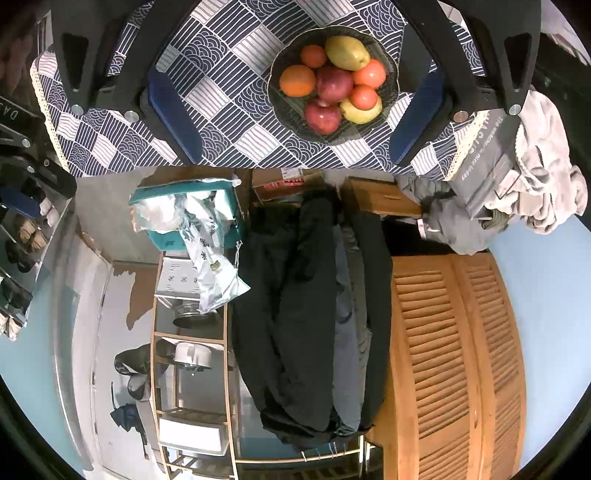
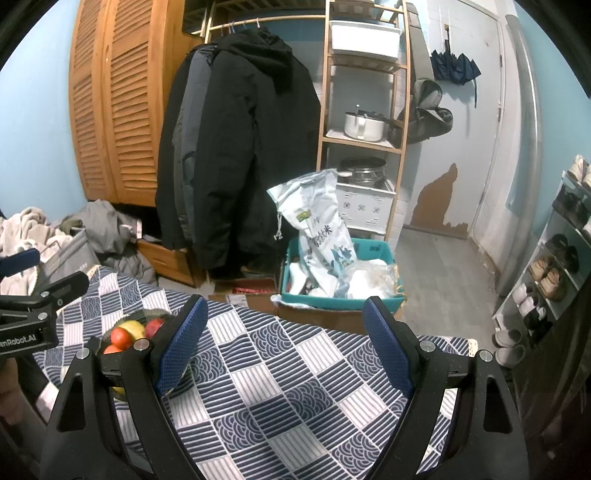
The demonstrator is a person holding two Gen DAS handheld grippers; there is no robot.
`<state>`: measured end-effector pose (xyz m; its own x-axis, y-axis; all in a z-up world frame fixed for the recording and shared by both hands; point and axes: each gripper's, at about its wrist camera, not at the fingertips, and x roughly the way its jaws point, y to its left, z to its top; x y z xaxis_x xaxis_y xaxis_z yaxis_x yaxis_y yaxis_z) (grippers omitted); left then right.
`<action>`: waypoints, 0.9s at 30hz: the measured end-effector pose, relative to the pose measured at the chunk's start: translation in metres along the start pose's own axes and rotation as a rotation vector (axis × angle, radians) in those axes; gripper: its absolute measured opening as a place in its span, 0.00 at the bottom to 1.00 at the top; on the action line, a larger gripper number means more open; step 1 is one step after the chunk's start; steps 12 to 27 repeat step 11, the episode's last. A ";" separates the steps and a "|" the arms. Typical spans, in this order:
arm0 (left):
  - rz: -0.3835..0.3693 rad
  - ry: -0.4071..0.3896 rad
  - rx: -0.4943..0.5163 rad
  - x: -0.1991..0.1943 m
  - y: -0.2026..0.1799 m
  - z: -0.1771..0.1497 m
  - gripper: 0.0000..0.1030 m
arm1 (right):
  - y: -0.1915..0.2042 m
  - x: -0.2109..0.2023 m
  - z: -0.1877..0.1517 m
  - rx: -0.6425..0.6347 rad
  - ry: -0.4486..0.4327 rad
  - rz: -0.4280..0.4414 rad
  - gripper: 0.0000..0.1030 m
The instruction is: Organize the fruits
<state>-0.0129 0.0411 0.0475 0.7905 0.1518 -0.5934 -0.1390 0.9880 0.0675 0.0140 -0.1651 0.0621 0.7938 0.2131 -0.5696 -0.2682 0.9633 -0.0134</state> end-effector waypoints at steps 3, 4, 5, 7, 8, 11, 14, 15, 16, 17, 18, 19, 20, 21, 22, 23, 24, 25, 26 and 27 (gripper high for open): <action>-0.004 0.002 -0.007 0.000 0.001 -0.002 0.99 | 0.000 0.000 0.000 0.000 0.000 0.001 0.82; -0.005 0.001 -0.009 0.000 0.001 -0.002 0.99 | -0.001 -0.001 0.000 -0.001 0.000 0.000 0.82; -0.007 0.000 -0.012 0.000 0.001 -0.002 0.99 | 0.000 0.000 0.000 0.000 0.000 0.000 0.82; -0.005 0.000 -0.016 0.000 0.000 -0.002 0.99 | -0.001 -0.001 0.000 0.001 0.000 0.000 0.82; -0.008 -0.002 -0.015 0.000 0.000 -0.002 0.99 | -0.001 -0.001 0.000 0.001 0.000 0.001 0.82; -0.012 -0.002 -0.014 -0.001 0.000 -0.002 0.99 | 0.000 0.000 0.000 -0.001 0.001 0.000 0.82; -0.012 -0.002 -0.014 -0.001 0.000 -0.002 0.99 | 0.000 0.000 0.000 -0.001 0.001 0.000 0.82; -0.012 -0.002 -0.014 -0.001 0.000 -0.002 0.99 | 0.000 0.000 0.000 -0.001 0.001 0.000 0.82; -0.012 -0.002 -0.014 -0.001 0.000 -0.002 0.99 | 0.000 0.000 0.000 -0.001 0.001 0.000 0.82; -0.012 -0.002 -0.014 -0.001 0.000 -0.002 0.99 | 0.000 0.000 0.000 -0.001 0.001 0.000 0.82; -0.012 -0.002 -0.014 -0.001 0.000 -0.002 0.99 | 0.000 0.000 0.000 -0.001 0.001 0.000 0.82; -0.012 -0.002 -0.014 -0.001 0.000 -0.002 0.99 | 0.000 0.000 0.000 -0.001 0.001 0.000 0.82; -0.012 -0.002 -0.014 -0.001 0.000 -0.002 0.99 | 0.000 0.000 0.000 -0.001 0.001 0.000 0.82; -0.012 -0.002 -0.014 -0.001 0.000 -0.002 0.99 | 0.000 0.000 0.000 -0.001 0.001 0.000 0.82; -0.012 -0.002 -0.014 -0.001 0.000 -0.002 0.99 | 0.000 0.000 0.000 -0.001 0.001 0.000 0.82; -0.012 -0.002 -0.014 -0.001 0.000 -0.002 0.99 | 0.000 0.000 0.000 -0.001 0.001 0.000 0.82; -0.012 -0.002 -0.014 -0.001 0.000 -0.002 0.99 | 0.000 0.000 0.000 -0.001 0.001 0.000 0.82; -0.012 -0.002 -0.014 -0.001 0.000 -0.002 0.99 | 0.000 0.000 0.000 -0.001 0.001 0.000 0.82; -0.012 -0.002 -0.014 -0.001 0.000 -0.002 0.99 | 0.000 0.000 0.000 -0.001 0.001 0.000 0.82; -0.012 -0.002 -0.014 -0.001 0.000 -0.002 0.99 | 0.000 0.000 0.000 -0.001 0.001 0.000 0.82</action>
